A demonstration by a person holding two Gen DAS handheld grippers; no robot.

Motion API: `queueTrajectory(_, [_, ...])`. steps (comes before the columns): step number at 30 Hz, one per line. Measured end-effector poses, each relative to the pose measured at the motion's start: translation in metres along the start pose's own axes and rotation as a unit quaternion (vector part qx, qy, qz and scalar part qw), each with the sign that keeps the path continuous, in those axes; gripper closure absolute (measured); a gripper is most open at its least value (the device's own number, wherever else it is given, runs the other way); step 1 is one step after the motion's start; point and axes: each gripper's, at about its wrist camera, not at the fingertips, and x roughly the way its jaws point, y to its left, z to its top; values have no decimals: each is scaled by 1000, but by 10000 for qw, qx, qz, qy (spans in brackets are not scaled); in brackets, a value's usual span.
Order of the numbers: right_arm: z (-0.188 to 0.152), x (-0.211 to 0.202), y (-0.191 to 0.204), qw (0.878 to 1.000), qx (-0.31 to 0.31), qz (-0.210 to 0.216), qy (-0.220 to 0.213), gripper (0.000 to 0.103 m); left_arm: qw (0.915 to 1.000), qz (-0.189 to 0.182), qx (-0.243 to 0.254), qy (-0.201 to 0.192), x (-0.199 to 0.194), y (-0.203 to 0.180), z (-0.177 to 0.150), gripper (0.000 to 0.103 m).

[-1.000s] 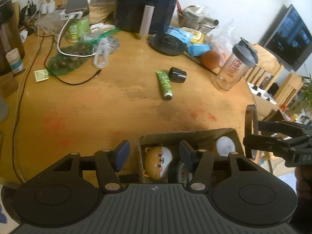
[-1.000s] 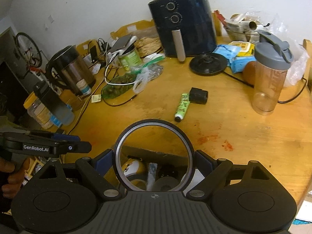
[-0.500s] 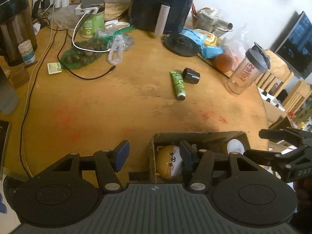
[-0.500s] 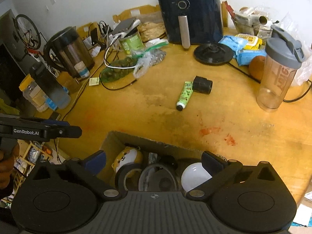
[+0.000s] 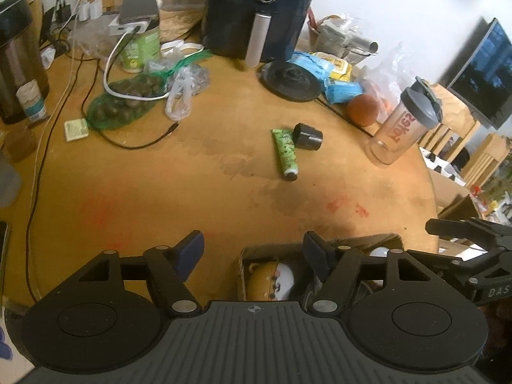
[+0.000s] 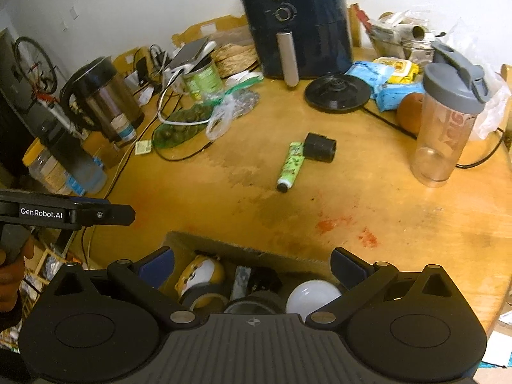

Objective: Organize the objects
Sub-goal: 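Move the open left tool toward the green hand-cream tube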

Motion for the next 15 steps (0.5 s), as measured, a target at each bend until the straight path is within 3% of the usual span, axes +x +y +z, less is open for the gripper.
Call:
queueTrajectory(5, [10,-2,-12,9995,254,-103,-160,0,9998,-99,149,-21,5,-8,18,35])
queueTrajectory(15, [27,-24,-30,9961,383,-400,-685,0,9982,-75,315,-503,-2,-17,55,35])
